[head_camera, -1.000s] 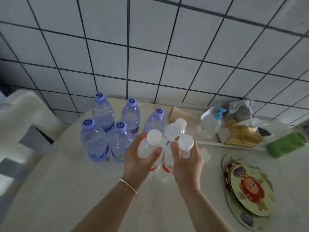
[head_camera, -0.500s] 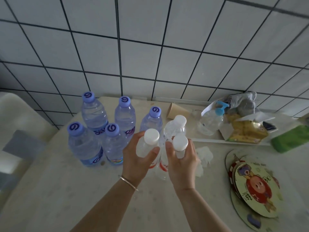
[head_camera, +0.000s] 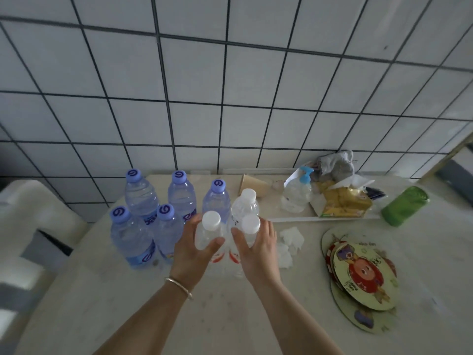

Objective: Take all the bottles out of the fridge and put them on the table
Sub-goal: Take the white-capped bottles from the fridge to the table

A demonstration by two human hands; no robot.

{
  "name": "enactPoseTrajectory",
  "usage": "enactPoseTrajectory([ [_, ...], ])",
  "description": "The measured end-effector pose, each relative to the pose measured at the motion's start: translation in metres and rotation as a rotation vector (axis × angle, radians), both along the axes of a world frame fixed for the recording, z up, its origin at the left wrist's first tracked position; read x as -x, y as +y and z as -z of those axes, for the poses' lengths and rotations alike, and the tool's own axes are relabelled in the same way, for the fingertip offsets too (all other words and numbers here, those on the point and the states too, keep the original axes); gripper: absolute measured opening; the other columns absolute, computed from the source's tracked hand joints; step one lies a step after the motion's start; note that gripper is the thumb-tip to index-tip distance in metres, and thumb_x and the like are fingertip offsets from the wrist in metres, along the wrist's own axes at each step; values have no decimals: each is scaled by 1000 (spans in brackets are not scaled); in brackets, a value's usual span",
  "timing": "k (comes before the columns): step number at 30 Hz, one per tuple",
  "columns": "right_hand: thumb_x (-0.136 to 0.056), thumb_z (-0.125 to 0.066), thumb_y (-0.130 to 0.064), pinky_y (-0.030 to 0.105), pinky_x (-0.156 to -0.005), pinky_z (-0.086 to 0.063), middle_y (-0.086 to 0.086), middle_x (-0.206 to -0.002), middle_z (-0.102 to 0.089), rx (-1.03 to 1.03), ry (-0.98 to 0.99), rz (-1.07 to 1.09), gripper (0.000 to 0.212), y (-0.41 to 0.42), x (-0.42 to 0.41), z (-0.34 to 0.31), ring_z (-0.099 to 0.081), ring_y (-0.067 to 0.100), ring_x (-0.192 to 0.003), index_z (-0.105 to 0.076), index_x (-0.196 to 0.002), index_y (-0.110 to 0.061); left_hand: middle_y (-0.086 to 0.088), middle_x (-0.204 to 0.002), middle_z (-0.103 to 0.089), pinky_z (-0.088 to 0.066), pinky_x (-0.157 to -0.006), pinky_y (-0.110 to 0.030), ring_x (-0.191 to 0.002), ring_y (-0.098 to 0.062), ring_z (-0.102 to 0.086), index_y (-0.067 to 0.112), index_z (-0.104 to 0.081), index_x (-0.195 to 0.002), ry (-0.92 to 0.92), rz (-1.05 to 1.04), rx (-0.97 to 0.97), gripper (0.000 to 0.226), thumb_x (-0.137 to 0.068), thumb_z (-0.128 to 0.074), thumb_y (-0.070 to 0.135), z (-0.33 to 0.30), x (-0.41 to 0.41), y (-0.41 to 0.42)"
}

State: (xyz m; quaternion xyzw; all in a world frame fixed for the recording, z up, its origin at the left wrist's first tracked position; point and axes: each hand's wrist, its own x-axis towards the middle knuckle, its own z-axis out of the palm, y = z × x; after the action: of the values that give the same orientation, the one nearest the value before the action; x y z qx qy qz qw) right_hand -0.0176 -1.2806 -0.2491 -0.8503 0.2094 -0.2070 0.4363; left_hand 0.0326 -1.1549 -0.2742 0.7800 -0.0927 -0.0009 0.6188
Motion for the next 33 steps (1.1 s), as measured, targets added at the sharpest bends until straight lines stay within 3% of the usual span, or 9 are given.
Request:
enactPoseTrajectory([
  [4,-79,-67,-39,26,-100,-30,0,-130,-46,-12,164,-13,63,-1,21,-12,-38,18,-123,-39,-132,-17,7,-107,-62,-47,-95,-39,-102,-16,-60,19,-49,-122,80,-56,16,74,-58,-80,41,-4,14,7],
  [6,-81,-64,-40,28,-102,-30,0,-140,-41,-4,244,12,70,0,36,-18,-34,19,-129,-32,-138,-18,2,-108,-63,-48,-91,-37,-100,-17,-61,19,-49,-120,108,-69,12,73,-58,-82,39,-7,25,9],
  [10,-84,-56,-48,31,-103,-30,1,-144,-37,19,351,69,74,5,75,-36,-31,22,-131,-23,-143,-19,-13,-112,-61,-41,-80,-29,-102,-27,-60,6,-51,-117,126,-114,-98,82,-56,-75,55,-17,56,23],
  [12,-83,-56,-50,31,-103,-31,0,-144,-37,23,362,46,74,9,98,-46,-31,21,-132,-24,-143,-19,-10,-118,-60,-43,-86,-31,-106,-26,-60,7,-48,-126,126,-119,-88,83,-60,-80,47,-27,78,32],
  [15,-84,-55,-49,30,-104,-29,0,-143,-40,27,334,-16,68,15,131,-57,-33,22,-131,-32,-141,-19,-10,-118,-59,-48,-85,-34,-96,-25,-63,8,-49,-127,92,-109,-117,91,-56,-79,56,-37,115,48],
  [19,-87,-53,-46,31,-105,-28,2,-142,-43,56,261,-89,61,26,179,-77,-34,22,-132,-36,-139,-18,-15,-117,-60,-45,-78,-30,-89,-27,-63,7,-50,-124,38,-206,-129,62,-72,-78,25,-55,170,68],
  [24,-82,-60,-47,32,-103,-33,0,-139,-47,-21,160,-185,65,55,251,-95,-40,20,-129,-39,-137,-21,-4,-107,-58,-43,-71,-24,-86,-24,-65,12,-46,-127,-21,-240,-96,62,-74,-75,28,-92,261,91],
  [28,-79,-65,-46,35,-104,-36,0,-135,-50,-195,142,-195,68,81,307,-104,-45,18,-125,-39,-136,-22,-1,-109,-59,-45,-77,-26,-92,-20,-64,14,-44,-128,-13,-218,-89,61,-77,-73,31,-113,327,111],
  [33,-80,-65,-46,36,-103,-37,0,-135,-49,-194,124,-186,66,101,373,-120,-45,17,-124,-38,-136,-22,-1,-110,-60,-43,-76,-21,-93,-15,-63,16,-46,-127,-41,-170,-53,57,-78,-72,29,-135,391,137],
])
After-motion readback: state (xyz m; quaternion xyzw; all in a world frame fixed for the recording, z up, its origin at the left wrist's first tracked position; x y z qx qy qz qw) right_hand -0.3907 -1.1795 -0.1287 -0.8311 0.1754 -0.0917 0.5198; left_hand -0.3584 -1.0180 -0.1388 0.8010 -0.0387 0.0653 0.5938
